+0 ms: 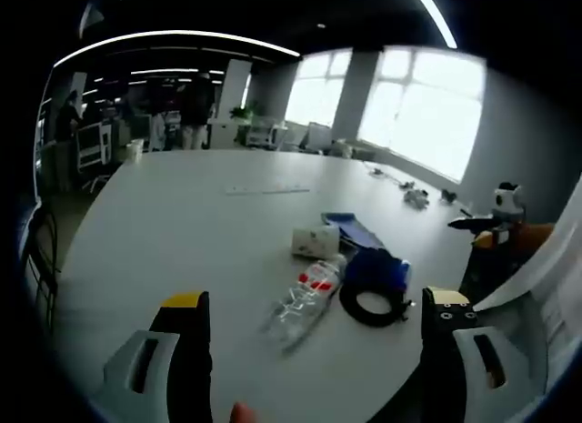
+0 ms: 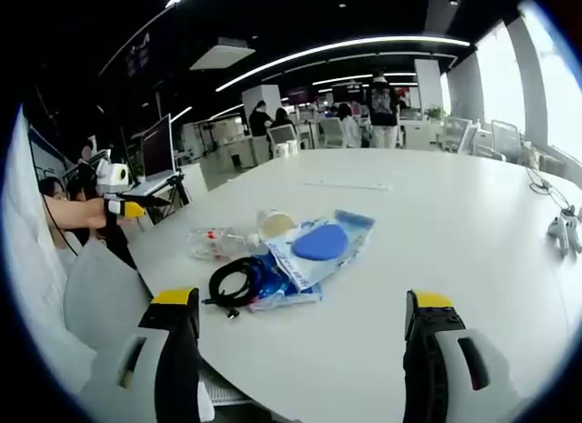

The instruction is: Arrange the tabletop items into an orderly group along one side of the table until the central work area is clear of visible clutter.

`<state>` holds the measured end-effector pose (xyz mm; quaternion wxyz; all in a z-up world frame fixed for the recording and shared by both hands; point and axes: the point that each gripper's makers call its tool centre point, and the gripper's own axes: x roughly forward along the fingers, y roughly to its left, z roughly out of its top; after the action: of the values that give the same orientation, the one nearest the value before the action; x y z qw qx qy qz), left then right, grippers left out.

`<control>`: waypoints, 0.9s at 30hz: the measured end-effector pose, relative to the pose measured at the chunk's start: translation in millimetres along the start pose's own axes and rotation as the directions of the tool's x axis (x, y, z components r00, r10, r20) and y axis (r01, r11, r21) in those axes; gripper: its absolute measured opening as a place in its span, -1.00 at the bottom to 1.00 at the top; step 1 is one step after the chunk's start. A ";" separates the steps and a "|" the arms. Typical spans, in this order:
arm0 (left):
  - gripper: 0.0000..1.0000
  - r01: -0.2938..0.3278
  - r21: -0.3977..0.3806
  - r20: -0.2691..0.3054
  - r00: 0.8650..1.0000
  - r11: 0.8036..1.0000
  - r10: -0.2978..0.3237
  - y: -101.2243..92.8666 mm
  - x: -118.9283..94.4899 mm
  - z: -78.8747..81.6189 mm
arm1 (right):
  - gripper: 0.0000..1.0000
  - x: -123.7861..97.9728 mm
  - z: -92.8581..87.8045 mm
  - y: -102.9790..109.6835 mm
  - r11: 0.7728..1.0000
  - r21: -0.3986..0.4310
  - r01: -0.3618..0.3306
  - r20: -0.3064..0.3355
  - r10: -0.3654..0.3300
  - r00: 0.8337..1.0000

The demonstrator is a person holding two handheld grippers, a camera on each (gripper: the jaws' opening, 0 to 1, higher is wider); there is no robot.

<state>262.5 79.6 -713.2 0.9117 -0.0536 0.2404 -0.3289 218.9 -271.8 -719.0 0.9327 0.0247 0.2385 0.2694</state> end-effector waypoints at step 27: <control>0.77 0.001 0.022 -0.064 0.998 1.000 0.000 5.0 -0.1 -7.5 | 0.79 3.9 -7.1 -1.7 1.000 0.029 0.002 -0.008 -0.002 1.000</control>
<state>261.8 84.1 -721.0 0.9039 -0.0331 0.2661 -0.3332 219.4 -271.8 -727.3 0.9316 0.0370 0.2462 0.2650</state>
